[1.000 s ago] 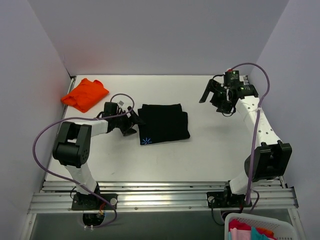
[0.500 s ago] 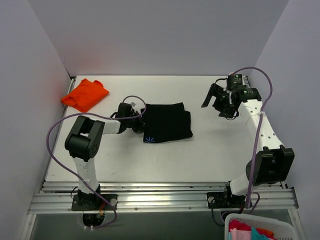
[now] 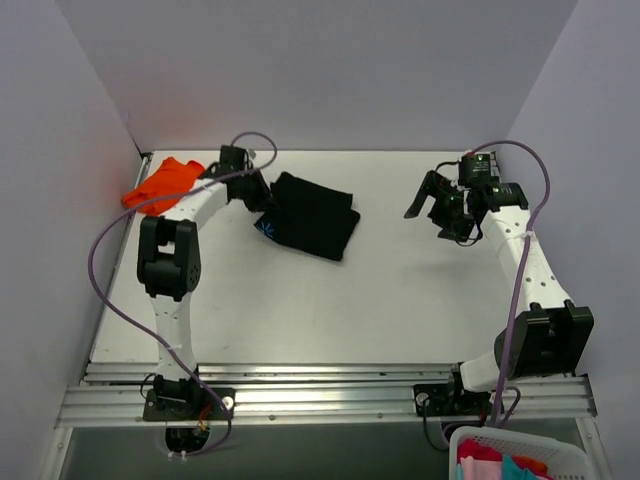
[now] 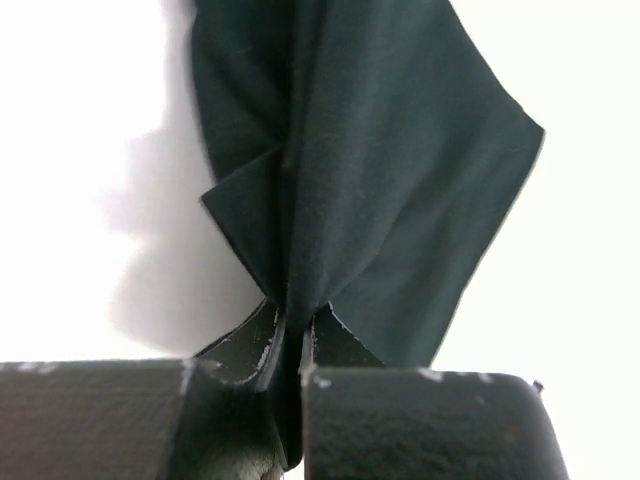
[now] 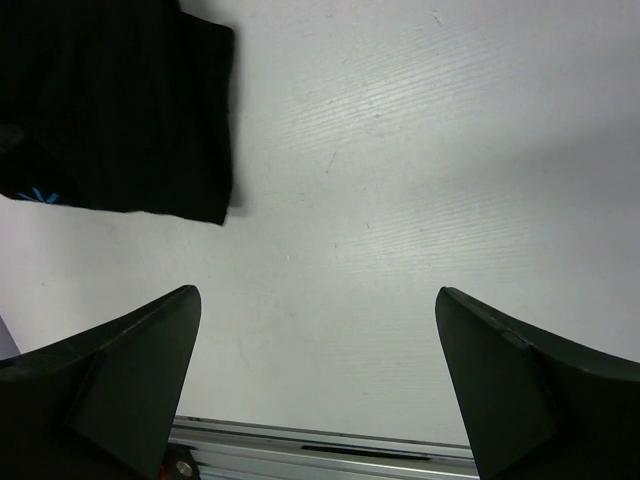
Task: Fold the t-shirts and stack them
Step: Neatly place the folded tshirt to the corner
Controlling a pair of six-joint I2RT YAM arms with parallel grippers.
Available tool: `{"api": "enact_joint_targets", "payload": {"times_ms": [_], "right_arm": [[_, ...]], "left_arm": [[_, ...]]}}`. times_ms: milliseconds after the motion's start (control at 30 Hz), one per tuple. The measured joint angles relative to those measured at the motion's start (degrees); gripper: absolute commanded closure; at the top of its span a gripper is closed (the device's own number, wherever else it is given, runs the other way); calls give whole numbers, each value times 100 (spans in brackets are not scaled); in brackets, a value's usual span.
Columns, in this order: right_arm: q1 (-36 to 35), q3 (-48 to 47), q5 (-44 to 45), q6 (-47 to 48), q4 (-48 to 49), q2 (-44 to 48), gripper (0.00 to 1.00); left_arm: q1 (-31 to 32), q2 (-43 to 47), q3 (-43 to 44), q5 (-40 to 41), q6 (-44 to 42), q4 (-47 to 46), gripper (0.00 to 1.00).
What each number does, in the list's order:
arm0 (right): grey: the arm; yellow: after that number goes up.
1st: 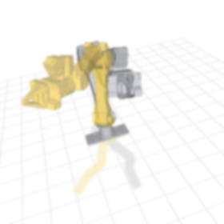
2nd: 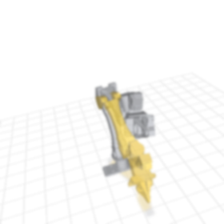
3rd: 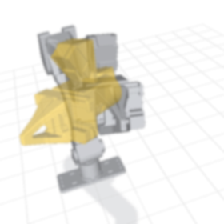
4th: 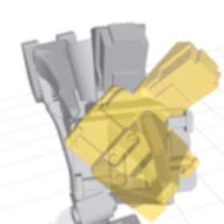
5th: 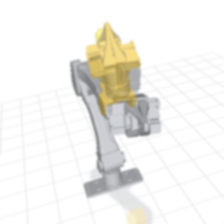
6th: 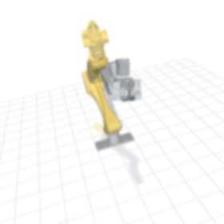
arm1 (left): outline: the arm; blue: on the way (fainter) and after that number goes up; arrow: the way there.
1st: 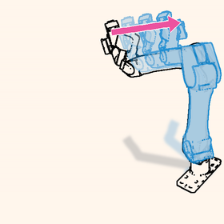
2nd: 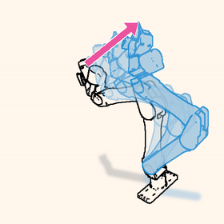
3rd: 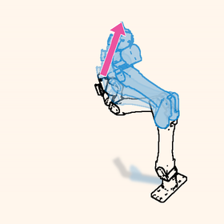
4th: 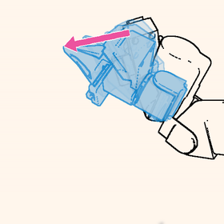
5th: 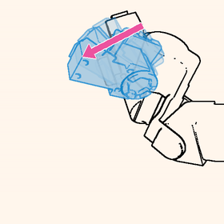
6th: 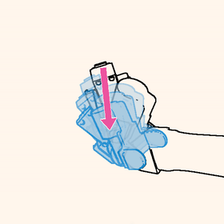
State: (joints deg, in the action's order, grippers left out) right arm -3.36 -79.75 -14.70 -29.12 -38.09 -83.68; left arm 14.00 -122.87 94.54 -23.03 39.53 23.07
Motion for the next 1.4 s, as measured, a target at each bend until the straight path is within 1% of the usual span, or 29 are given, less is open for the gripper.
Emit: {"api": "enact_joint_targets", "payload": {"times_ms": [133,233,300,500,667,767,1067,1267,1400], "right_arm": [[33,164,-92,-83,63,164,0],[44,264,-127,-103,68,229,0],[44,358,-138,-103,98,260,0],[72,619,-146,-103,114,269,0],[70,710,-146,-98,229,262,0],[63,833,-146,-96,295,212,0],[-70,1047,-133,-55,356,50,0],[-164,1075,-116,-24,365,33,0],[-201,1075,-114,-9,365,33,0]], "left_arm": [[-542,-354,1582,39,-562,964,98],[-896,-625,2653,22,-824,1593,98],[-1119,-765,3178,-33,-898,1727,98],[-1906,-835,3414,-345,-876,1864,98],[-2485,-1102,3696,-608,-796,1862,98],[-2771,-1268,3849,-756,-675,1775,98],[-3626,-1370,3860,-1178,-310,1364,98],[-3941,-1370,3856,-1436,-330,1252,98],[-4000,-1370,3829,-1453,-669,1355,97]]}}
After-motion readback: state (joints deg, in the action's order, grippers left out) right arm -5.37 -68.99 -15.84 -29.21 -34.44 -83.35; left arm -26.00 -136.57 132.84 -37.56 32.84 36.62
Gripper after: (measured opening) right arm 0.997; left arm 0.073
